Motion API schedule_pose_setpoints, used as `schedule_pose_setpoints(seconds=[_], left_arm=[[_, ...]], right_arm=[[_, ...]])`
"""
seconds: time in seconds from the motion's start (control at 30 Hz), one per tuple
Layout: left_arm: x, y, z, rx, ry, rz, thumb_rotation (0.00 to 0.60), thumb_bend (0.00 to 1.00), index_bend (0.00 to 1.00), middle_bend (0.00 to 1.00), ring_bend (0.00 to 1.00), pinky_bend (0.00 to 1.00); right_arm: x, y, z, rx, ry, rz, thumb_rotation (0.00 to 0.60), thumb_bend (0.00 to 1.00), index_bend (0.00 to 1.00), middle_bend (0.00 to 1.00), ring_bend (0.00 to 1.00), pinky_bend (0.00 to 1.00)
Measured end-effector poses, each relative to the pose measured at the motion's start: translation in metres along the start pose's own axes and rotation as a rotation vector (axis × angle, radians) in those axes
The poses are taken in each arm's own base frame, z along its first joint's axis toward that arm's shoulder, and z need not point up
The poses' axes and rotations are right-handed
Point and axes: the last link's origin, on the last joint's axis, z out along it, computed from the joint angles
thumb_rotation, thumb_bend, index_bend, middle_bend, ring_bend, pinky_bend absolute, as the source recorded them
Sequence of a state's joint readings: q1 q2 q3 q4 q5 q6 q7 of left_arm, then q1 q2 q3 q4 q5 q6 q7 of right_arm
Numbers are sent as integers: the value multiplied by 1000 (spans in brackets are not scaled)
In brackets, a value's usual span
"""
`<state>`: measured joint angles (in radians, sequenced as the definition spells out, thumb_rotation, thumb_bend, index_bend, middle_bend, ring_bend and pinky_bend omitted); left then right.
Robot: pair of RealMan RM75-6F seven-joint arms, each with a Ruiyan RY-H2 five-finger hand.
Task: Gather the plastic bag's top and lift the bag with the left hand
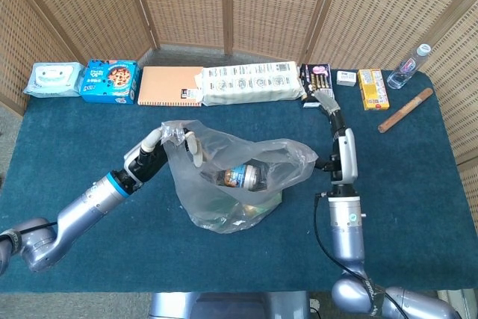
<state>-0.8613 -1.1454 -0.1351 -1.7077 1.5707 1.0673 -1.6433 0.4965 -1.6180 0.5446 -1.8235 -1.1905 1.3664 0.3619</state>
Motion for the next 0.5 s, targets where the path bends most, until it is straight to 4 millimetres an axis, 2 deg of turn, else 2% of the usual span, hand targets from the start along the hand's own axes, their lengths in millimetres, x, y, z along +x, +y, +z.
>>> schedule_pose_setpoints(seconds=[0.13, 0.5], left_arm=[[0, -1, 2, -3, 2, -4, 0, 154, 509, 528, 473, 329], [-6, 1, 11, 5, -17, 16, 0, 153, 510, 478, 419, 308]], right_arm=[[1, -6, 9, 4, 3, 3, 600, 24, 124, 130, 89, 80], [2, -20, 9, 3, -13, 0, 600, 21, 116, 114, 72, 72]])
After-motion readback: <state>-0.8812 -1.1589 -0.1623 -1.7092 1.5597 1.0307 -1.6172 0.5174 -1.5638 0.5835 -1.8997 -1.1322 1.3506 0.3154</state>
